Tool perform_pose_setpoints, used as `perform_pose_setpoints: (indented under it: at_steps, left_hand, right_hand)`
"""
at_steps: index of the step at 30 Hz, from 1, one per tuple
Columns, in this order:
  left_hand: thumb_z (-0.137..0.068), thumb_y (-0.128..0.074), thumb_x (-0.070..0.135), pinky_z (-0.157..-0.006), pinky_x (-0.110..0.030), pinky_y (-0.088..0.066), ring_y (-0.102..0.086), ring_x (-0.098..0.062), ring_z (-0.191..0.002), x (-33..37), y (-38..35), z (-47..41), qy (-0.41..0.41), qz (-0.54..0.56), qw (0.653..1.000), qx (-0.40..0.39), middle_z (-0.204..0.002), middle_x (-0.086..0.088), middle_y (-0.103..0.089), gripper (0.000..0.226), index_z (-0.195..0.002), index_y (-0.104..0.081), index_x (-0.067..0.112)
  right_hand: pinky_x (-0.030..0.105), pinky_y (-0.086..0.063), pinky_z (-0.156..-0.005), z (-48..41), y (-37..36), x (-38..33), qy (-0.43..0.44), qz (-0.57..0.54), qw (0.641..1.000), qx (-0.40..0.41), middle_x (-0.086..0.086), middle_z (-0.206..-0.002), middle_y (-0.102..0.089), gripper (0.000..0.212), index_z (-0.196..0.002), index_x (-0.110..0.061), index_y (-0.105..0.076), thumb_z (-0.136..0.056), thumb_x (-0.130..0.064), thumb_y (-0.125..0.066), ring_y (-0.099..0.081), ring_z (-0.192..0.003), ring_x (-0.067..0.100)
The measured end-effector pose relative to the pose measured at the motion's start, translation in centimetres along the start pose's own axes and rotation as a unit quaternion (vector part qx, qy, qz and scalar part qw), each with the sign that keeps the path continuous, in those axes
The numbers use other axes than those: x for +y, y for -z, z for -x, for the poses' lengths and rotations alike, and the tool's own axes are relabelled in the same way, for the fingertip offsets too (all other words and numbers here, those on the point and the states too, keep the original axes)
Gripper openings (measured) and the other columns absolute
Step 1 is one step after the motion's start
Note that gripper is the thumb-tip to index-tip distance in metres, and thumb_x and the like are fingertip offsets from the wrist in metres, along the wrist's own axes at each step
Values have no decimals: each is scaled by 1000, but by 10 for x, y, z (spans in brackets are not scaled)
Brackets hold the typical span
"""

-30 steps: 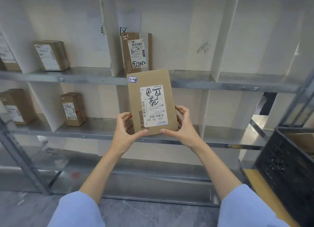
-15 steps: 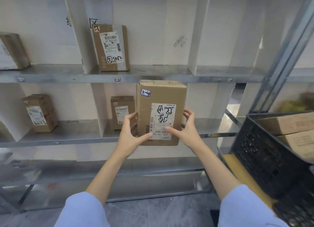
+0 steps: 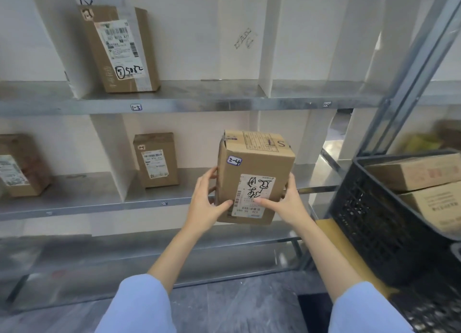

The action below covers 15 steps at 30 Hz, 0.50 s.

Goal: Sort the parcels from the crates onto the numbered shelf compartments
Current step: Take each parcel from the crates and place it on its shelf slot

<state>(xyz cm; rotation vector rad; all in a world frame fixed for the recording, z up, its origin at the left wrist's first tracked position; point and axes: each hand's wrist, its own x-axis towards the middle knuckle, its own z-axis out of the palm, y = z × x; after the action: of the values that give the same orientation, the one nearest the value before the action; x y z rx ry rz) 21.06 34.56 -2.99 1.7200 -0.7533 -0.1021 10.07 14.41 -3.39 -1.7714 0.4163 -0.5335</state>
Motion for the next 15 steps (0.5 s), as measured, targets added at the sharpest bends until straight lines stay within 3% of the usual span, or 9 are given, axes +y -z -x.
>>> perform_pose_setpoints:
  at_steps: [3, 6, 8, 12, 15]
  left_hand:
    - [-77, -82, 16, -90, -21, -50, -47, -10, -126, -8, -21, -17, 12, -12, 1000, -11, -144, 10, -40, 86, -146, -33, 32]
    - [-77, -82, 20, -97, -31, -50, -49, -6, -123, -16, -47, -39, 23, -25, 999, -30, -143, 13, -43, 83, -144, -34, 34]
    - [-77, -82, 21, -101, -33, -48, -50, -1, -122, -22, -67, -55, 29, -34, 998, -41, -140, 13, -48, 82, -143, -36, 33]
    - [-78, -81, 28, -104, -33, -44, -47, 2, -125, -34, -103, -86, 38, -51, 995, -73, -140, 15, -49, 81, -144, -35, 35]
    - [-80, -78, 34, -103, -27, -39, -44, 1, -129, -44, -121, -104, 45, -70, 993, -88, -144, 17, -45, 78, -145, -35, 38]
  right_hand:
    - [27, -57, -89, -18, 18, 19, -18, -14, 1000, -1, -11, -131, -58, 111, -144, -33, -27, -56, -30, -93, -60, -115, 2]
    - [17, -56, -77, -39, 41, 42, -32, -21, 999, 11, -9, -133, -57, 107, -143, -32, -30, -58, -21, -95, -61, -109, -4]
    - [13, -54, -73, -54, 60, 57, -38, -20, 999, 19, -8, -132, -58, 105, -140, -34, -33, -57, -19, -95, -61, -105, -9]
    - [17, -55, -80, -85, 95, 80, -46, -3, 999, 25, -11, -132, -58, 107, -141, -37, -34, -54, -27, -96, -60, -111, -2]
    - [8, -51, -74, -108, 120, 99, -47, 9, 998, 29, -15, -131, -56, 106, -141, -36, -33, -56, -26, -95, -59, -107, -10]
